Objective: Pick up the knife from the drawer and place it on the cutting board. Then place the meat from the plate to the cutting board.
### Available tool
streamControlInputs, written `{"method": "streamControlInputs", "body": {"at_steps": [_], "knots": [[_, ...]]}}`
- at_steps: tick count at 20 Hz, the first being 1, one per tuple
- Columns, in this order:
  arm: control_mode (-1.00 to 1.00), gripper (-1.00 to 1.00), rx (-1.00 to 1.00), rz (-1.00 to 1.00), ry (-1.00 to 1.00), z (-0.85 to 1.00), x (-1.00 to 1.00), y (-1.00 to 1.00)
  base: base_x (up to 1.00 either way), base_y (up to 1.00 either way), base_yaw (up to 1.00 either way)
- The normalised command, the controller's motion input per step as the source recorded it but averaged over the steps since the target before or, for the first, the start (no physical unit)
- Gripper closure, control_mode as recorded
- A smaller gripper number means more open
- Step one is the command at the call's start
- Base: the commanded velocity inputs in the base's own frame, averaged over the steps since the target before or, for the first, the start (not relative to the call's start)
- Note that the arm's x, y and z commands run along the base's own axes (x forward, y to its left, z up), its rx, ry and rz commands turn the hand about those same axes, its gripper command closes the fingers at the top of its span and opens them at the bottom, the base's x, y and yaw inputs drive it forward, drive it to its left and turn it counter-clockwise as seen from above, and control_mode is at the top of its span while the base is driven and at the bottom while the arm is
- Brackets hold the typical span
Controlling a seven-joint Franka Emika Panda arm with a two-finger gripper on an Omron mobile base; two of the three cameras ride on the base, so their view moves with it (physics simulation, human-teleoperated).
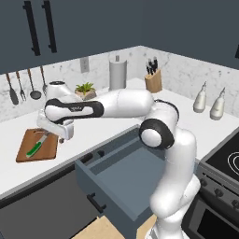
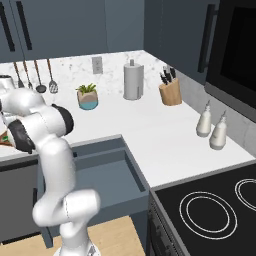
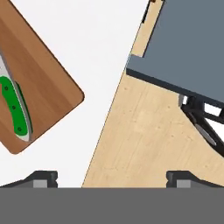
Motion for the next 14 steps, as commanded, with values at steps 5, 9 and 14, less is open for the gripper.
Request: {"method": "streamControlInputs", "body": {"at_steps": [5, 9, 14], "knots": [[-1.00, -1.00, 0.08, 0.00, 0.00, 0.18, -0.54, -0.99, 0.00, 0.00, 0.00], [-1.00, -1.00, 0.13, 0.01, 0.00, 0.20, -0.29, -0.98, 0.00, 0.00, 0.00], [-1.00, -1.00, 0.02, 0.02, 0.04, -0.04, 0.03, -0.21, 0.00, 0.00, 0.00]]}}
